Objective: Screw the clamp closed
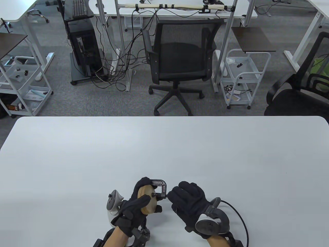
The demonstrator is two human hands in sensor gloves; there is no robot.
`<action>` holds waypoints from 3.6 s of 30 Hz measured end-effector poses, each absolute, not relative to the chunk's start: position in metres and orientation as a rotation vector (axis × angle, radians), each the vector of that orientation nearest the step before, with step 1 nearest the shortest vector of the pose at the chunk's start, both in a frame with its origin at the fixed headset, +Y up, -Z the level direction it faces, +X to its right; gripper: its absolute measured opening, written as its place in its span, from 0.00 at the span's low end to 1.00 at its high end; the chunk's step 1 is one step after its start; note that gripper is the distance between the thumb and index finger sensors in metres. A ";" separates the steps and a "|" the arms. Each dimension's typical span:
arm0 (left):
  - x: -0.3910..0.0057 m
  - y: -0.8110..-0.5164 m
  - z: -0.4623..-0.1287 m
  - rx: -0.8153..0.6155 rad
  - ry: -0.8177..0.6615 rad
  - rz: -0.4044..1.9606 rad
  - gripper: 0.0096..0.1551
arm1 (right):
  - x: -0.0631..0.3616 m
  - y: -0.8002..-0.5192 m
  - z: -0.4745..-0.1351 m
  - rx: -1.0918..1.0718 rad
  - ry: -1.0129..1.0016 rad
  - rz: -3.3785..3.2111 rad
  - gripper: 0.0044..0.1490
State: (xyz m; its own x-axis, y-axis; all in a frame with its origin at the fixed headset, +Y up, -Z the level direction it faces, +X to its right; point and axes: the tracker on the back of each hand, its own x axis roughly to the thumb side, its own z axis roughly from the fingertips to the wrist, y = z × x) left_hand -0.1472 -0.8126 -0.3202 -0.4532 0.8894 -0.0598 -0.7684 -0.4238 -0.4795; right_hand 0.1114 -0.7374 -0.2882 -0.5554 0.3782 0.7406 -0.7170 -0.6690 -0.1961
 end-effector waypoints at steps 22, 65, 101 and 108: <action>-0.152 -0.810 -0.323 -0.327 -0.477 2.000 0.58 | 0.123 -0.742 -0.297 0.764 -0.561 2.119 0.41; -0.151 -0.813 -0.322 -0.360 -0.482 1.962 0.58 | 0.126 -0.758 -0.308 0.656 -0.323 1.874 0.41; -0.145 -0.807 -0.319 -0.353 -0.540 1.934 0.57 | 0.129 -0.751 -0.312 0.634 -0.149 1.789 0.38; -0.149 -0.808 -0.321 -0.323 -0.499 1.954 0.57 | 0.131 -0.747 -0.308 0.683 -0.271 1.908 0.41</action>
State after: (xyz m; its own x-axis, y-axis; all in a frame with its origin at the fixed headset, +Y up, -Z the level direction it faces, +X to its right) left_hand -0.1494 -0.8078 -0.3209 -0.4180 0.9084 -0.0022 -0.7960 -0.3674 -0.4810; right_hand 0.1310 -0.7467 -0.3075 -0.2936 0.7658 0.5721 -0.8949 -0.4307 0.1172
